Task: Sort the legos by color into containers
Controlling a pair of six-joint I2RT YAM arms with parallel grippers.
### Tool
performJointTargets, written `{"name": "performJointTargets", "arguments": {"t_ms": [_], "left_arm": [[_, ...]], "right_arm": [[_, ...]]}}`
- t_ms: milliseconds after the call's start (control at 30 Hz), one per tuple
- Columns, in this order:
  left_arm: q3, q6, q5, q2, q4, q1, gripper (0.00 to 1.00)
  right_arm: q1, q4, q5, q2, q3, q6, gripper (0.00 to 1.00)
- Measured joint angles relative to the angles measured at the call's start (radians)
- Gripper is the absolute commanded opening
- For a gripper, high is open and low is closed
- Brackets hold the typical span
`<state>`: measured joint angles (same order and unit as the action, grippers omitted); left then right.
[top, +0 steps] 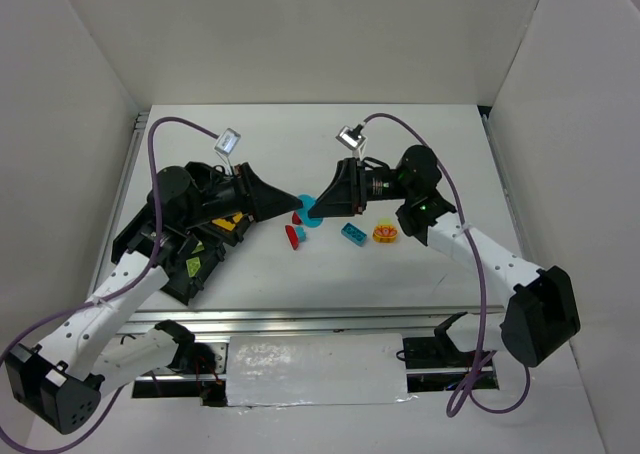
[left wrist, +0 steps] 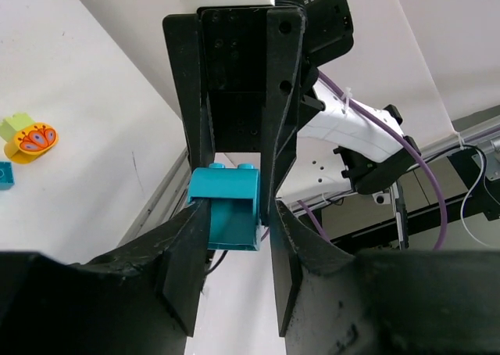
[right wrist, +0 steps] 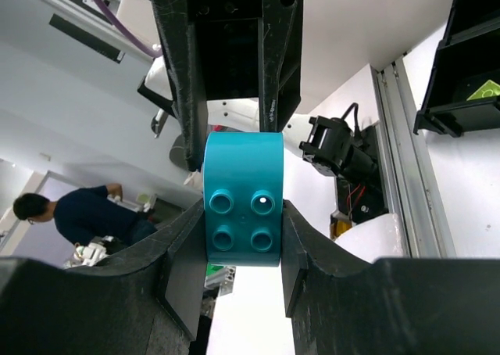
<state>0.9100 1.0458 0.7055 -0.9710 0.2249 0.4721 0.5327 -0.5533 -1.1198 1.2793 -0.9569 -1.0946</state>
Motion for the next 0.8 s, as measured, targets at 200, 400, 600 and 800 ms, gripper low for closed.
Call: {"name": "performJointTargets", "arguments": {"t_ms": [200,400,600,800], "left_arm": [[0.000,0.007,0.006,0.000,0.016,-0.005,0.10],[0.006,0.003,0.018,0.004,0.028,-0.004,0.00],[0.008,-0.030,0.008,0.004,-0.019,0.007,0.00],[0.046,-0.102,-0.093,0.005,-0.189,0.010,0.00]], "right_arm": [[0.000,-0.061,-0.012,0.019,0.002,-0.041,0.00],[0.003,-0.098,-0.018,0.034,0.008,-0.040,0.33],[0.024,-0.121,-0.017,0.042,0.008,-0.058,1.00],[0.033,-0.050,0.006,0.042,0.008,0.010,1.00]]}}
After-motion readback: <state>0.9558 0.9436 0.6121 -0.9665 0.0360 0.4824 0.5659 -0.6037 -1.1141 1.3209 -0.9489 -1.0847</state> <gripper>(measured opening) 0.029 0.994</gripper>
